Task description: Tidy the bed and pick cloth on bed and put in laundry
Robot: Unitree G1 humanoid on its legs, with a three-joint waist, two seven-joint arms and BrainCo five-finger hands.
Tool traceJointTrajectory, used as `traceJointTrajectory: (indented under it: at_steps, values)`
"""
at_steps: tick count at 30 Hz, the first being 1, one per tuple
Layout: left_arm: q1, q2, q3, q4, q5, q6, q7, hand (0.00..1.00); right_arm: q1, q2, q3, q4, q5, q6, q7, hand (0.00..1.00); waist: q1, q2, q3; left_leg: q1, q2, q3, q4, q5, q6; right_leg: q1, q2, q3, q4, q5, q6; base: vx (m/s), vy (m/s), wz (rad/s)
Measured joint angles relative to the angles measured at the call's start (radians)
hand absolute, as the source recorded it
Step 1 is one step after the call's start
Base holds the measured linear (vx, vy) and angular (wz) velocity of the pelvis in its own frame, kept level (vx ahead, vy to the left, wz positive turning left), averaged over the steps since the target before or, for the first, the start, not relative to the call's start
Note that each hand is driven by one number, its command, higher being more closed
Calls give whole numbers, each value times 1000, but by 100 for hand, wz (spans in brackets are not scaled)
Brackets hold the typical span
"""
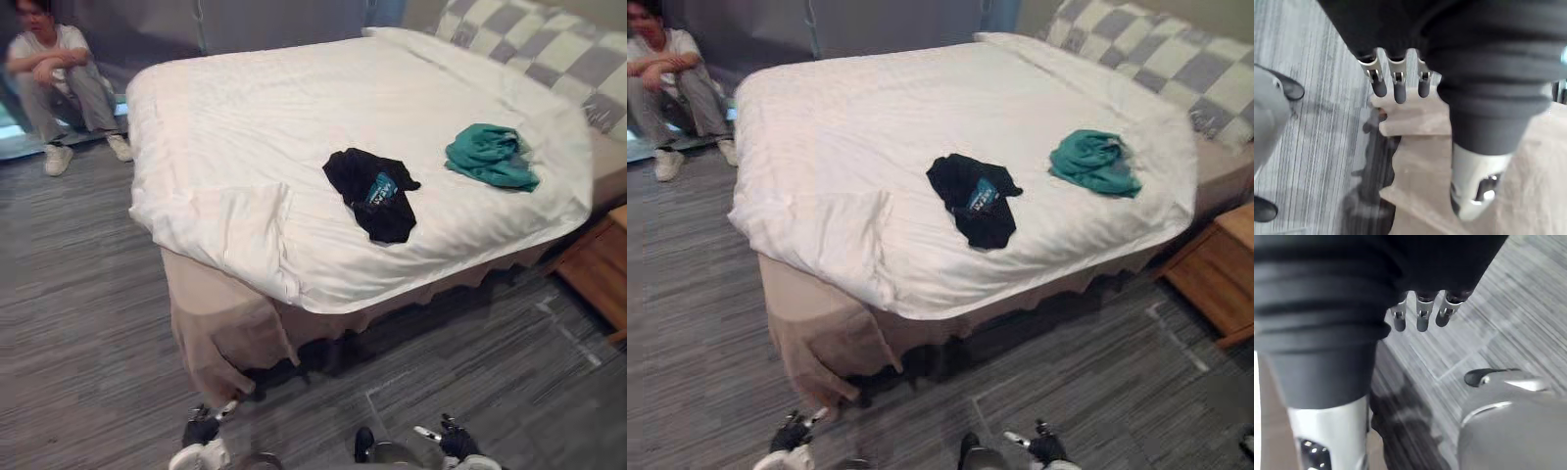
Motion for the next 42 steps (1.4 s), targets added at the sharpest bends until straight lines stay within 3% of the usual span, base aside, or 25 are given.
traceJointTrajectory:
  at_steps: [2,5,7,8,10,13,16,19,22,29,34,40,42]
  values:
    - [2,13,4,1,-1,-11,19,0,1,-3,-12,13,0,6,-7,0,-5,5,-3,23,-6,53,-87,38,0,4,0,-37,-15,0,0,-44,-7,60]
    - [9,51,39,-34,-36,-72,32,0,17,-7,-68,13,0,17,-12,0,-5,3,-8,35,-11,67,-129,47,-9,32,1,-72,-41,2,7,-86,41,48]
    - [18,132,68,-196,-24,-136,75,0,20,-12,-75,12,1,22,-11,0,1,-9,-16,23,-19,70,-147,44,-8,38,-1,-81,-74,23,23,-98,51,11]
    - [17,156,68,-233,-13,-145,83,0,21,-12,-75,12,2,24,-11,0,1,-12,-18,23,-21,70,-149,44,-8,42,-1,-81,-80,30,24,-54,44,-1]
    - [5,268,60,-411,66,-195,110,0,34,-16,-74,10,23,30,-9,0,-3,-14,-25,26,-35,72,-159,43,-7,58,-6,-82,-112,50,26,-35,47,1]
    - [-39,352,44,-575,223,-217,132,0,68,-25,-68,9,24,33,-8,0,-7,6,-37,21,-53,73,-166,41,1,63,-18,-82,-142,70,39,5,64,1]
    - [-94,400,-33,-655,257,-218,124,0,92,-41,-61,8,23,35,-10,0,-19,29,-48,22,-70,75,-187,46,8,62,-28,-82,-160,87,44,57,50,3]
    - [-194,438,-97,-669,213,-192,82,0,99,-44,-30,8,21,39,-15,0,-31,39,-51,30,-73,83,-194,54,-1,63,-25,-75,-165,90,44,88,32,-4]
    - [-277,497,-144,-666,172,-154,49,0,96,-43,-19,-28,18,38,-16,0,-50,28,-47,32,-71,109,-194,54,-1,62,-19,-63,-178,93,40,74,3,-14]
    - [-569,591,-302,-476,192,-45,92,0,96,-49,103,-93,-21,48,-17,0,-80,-4,-22,20,-72,181,-186,54,-1,17,-18,-3,-172,101,33,-2,-1,-25]
    - [-916,618,-423,-310,242,62,178,0,18,-54,217,-225,2,51,-30,0,-99,-65,141,-107,-54,215,-133,54,0,-127,-20,40,-138,142,13,-128,-41,-19]
    - [-1201,619,-546,-227,301,141,200,0,-27,-86,331,-360,92,44,-69,0,-124,-79,279,-219,-56,244,-104,62,8,-254,-28,79,-118,172,6,-62,-35,-16]
    - [-1272,619,-585,-202,338,160,212,0,-38,-88,355,-397,110,42,-76,0,-136,-85,299,-252,-57,252,-104,69,10,-297,-28,94,-111,177,1,-6,-21,-10]
